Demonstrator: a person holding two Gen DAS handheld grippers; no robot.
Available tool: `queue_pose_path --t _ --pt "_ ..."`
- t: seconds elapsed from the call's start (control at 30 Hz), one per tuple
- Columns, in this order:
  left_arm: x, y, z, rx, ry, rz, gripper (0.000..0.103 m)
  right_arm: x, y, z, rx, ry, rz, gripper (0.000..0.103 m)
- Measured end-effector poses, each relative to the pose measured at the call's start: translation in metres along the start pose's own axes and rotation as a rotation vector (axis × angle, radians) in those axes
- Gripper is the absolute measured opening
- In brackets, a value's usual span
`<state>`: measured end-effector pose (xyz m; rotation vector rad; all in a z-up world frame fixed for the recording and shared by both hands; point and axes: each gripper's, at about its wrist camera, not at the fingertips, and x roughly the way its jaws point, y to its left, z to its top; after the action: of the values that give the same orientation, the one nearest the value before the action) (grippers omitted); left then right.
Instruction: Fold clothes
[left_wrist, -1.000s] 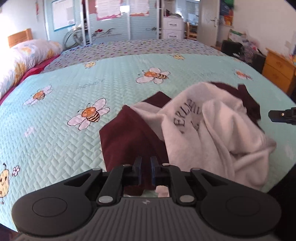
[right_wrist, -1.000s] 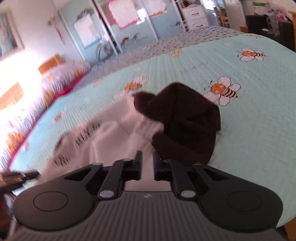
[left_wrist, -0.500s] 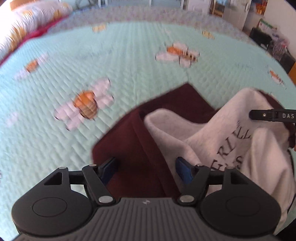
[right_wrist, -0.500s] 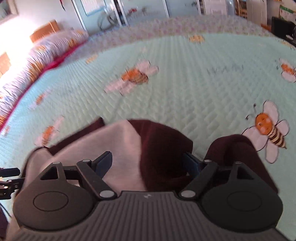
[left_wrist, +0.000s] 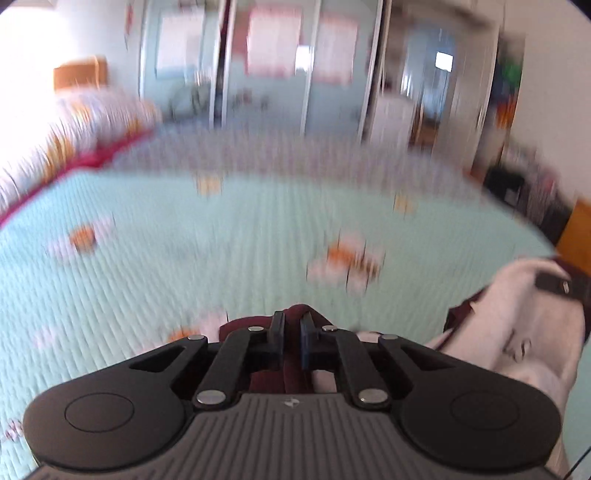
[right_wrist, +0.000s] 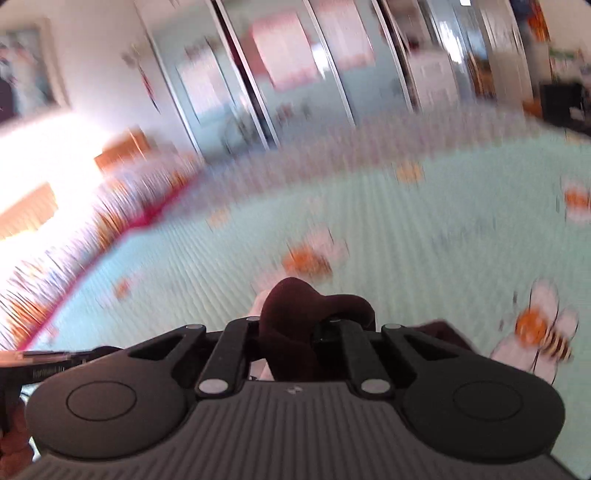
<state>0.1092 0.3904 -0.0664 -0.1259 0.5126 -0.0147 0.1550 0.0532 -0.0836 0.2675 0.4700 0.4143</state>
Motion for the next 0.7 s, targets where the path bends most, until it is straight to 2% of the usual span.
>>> queue_pose_path --t 0.1,0.17,0.23,0.33,0.37,0.43,0.47,0.5,0.53,0.57,0.6,0.7 --pt "-0.033 0.005 -0.021 0.028 0.011 -0.035 0.008 -0.065 0.008 -0.011 -0.045 -0.076 0.061 0.01" --pt "-0.04 0.002 -0.05 0.08 0.067 -0.039 0.009 -0.086 0.009 -0.045 -0.096 -0.008 0.073 0.011" --pt "-0.036 0.0 -0.084 0.105 0.164 -0.03 0.011 -0.097 0.005 -0.084 -0.127 0.097 0.065 0.016" --pt "-0.017 0.005 -0.13 0.082 0.324 0.017 0.012 -0.087 -0.019 -0.137 -0.003 0.286 0.004 0.02" --pt "-0.017 0.007 -0.134 0.074 0.336 0.025 0.013 -0.09 -0.026 -0.144 0.042 0.284 -0.013 0.021" --pt "-0.022 0.012 -0.134 0.056 0.333 0.036 0.013 -0.1 -0.032 -0.138 0.116 0.241 -0.005 0.025" --pt "-0.024 0.014 -0.134 0.046 0.331 0.041 0.016 -0.104 -0.034 -0.13 0.142 0.216 0.005 0.032" --pt "-0.028 0.016 -0.131 0.035 0.318 0.046 0.023 -0.109 -0.033 -0.12 0.149 0.191 0.016 0.038" --pt "-0.032 0.017 -0.124 0.022 0.297 0.051 0.026 -0.113 -0.031 -0.108 0.147 0.166 0.029 0.051" --pt "-0.037 0.018 -0.118 0.008 0.279 0.052 0.031 -0.115 -0.029 -0.094 0.143 0.138 0.044 0.058" --pt "-0.041 0.02 -0.113 -0.008 0.263 0.056 0.037 -0.119 -0.027 -0.084 0.138 0.108 0.057 0.06" --pt "-0.051 0.025 -0.101 -0.03 0.223 0.074 0.038 -0.131 -0.025 -0.058 0.118 0.015 0.075 0.069"
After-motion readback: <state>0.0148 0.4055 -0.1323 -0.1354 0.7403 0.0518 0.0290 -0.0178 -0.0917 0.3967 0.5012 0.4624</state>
